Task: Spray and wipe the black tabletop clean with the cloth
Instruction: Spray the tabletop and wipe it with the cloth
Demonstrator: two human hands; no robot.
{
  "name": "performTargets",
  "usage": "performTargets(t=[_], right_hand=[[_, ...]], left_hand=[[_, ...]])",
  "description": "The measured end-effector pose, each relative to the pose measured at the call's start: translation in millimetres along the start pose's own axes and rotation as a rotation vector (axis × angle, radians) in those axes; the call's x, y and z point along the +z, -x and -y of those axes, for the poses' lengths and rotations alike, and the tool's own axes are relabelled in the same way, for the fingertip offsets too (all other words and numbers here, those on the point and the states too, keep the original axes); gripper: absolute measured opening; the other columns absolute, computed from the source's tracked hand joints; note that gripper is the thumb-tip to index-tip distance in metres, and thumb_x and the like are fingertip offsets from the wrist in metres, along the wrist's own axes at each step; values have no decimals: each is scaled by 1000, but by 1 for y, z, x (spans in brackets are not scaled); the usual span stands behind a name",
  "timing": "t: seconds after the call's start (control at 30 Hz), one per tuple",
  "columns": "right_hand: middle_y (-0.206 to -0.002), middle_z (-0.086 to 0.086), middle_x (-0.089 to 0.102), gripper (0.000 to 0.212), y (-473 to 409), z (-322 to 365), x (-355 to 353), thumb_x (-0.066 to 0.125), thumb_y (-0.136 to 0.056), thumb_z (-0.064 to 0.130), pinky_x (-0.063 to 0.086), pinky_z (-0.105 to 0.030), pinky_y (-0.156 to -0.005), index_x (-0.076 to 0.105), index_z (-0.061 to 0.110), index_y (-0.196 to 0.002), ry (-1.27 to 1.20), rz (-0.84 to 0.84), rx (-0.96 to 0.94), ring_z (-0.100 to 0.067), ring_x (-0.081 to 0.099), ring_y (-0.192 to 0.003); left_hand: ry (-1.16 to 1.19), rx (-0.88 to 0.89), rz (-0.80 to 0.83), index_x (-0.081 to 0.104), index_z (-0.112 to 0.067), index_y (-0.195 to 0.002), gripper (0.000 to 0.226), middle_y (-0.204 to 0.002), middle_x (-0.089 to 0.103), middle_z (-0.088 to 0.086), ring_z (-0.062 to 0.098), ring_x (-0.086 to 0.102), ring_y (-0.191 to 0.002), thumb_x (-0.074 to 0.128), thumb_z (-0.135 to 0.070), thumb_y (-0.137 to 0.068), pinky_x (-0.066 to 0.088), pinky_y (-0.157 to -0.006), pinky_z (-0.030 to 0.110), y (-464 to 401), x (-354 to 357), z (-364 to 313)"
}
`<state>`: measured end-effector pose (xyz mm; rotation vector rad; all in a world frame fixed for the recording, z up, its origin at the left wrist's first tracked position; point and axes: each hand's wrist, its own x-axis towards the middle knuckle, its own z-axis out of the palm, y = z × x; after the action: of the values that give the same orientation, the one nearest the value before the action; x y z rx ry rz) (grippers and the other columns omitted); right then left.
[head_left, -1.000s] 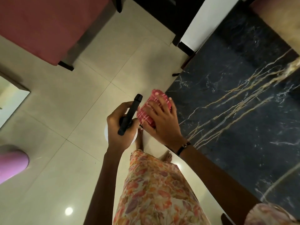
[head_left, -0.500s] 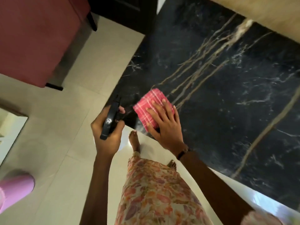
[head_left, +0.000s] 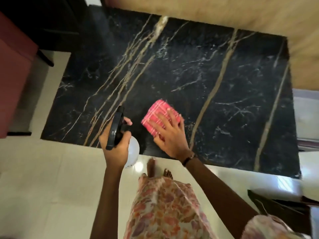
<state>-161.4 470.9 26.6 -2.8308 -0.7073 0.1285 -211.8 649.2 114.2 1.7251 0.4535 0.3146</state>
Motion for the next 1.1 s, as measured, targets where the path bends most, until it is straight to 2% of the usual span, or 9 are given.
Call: performTargets(t=[0.1, 0.23, 0.37, 0.47, 0.57, 0.7, 0.93, 1.03, 1.1], right_hand=[[-155, -1, 32, 59, 65, -35, 0, 49, -85, 45, 18, -63, -112, 40, 38, -143, 2, -48, -1, -30, 12, -148], [-157, -1, 25, 61, 141, -96, -7, 44, -87, 46, 17, -66, -111, 32, 37, -146, -25, -120, 340, -29, 11, -148], [-158, -3, 25, 58, 162, -168, -31, 30, -94, 54, 10, -62, -114, 37, 31, -146, -14, -154, 618, -30, 8, -148], [-160, 3, 19, 59, 137, -202, -41, 32, -91, 57, 0, -62, -115, 33, 36, -147, -68, -240, 795, -29, 0, -149], [-160, 6, 14, 62, 131, -214, -43, 35, -90, 64, -6, -61, -114, 28, 41, -147, -55, -208, 722, -30, -3, -148], [-159, 3, 23, 57, 190, -228, -40, 38, -93, 59, 10, -64, -114, 33, 39, -146, 3, -152, 475, -32, 5, -148], [-160, -1, 18, 63, 274, -308, -64, 29, -93, 63, 12, -56, -117, 29, 34, -149, -227, -126, 694, -30, 8, -148], [-161, -4, 15, 61, 294, -304, -62, 35, -94, 56, 16, -47, -119, 32, 28, -148, -409, -185, 657, -25, 9, -148], [-161, 0, 13, 61, 308, -296, -58, 40, -94, 51, 18, -47, -118, 29, 28, -150, -510, -213, 677, -22, 9, -148]], left_hand=[[10, -64, 58, 66, -38, -68, 12, -59, 62, -15, 2, 55, -56, 55, -33, -69, 46, -60, 14, 3, 30, -10], [-44, 81, 245, 65, -18, -89, 21, -63, 58, -11, 11, 47, -52, 51, -20, -74, 42, -59, 19, 3, 68, -23], [-52, 122, 351, 65, -20, -87, 21, -66, 59, -10, 10, 46, -52, 50, -18, -72, 41, -57, 19, 10, 106, -33], [-16, 154, 468, 65, -12, -88, 23, -67, 60, -12, 2, 50, -55, 49, -15, -71, 40, -59, 16, 20, 139, -42], [-8, 166, 546, 65, -16, -89, 23, -71, 62, -10, 5, 49, -54, 50, -16, -72, 41, -60, 16, 38, 177, -51], [-35, 196, 589, 65, -16, -89, 24, -80, 65, -12, 7, 49, -52, 49, -16, -70, 41, -59, 21, 66, 233, -61], [-134, 200, 655, 62, -8, -85, 21, -64, 53, -10, -4, 51, -63, 45, -14, -74, 44, -71, 20, 128, 338, -72], [-158, 139, 570, 54, -20, -67, 11, -60, 55, -13, 2, 52, -63, 45, -19, -74, 43, -72, 18, 154, 372, -68], [-161, 83, 560, 49, -22, -65, 10, -62, 52, -5, 13, 52, -62, 45, -21, -75, 42, -72, 21, 167, 390, -64]])
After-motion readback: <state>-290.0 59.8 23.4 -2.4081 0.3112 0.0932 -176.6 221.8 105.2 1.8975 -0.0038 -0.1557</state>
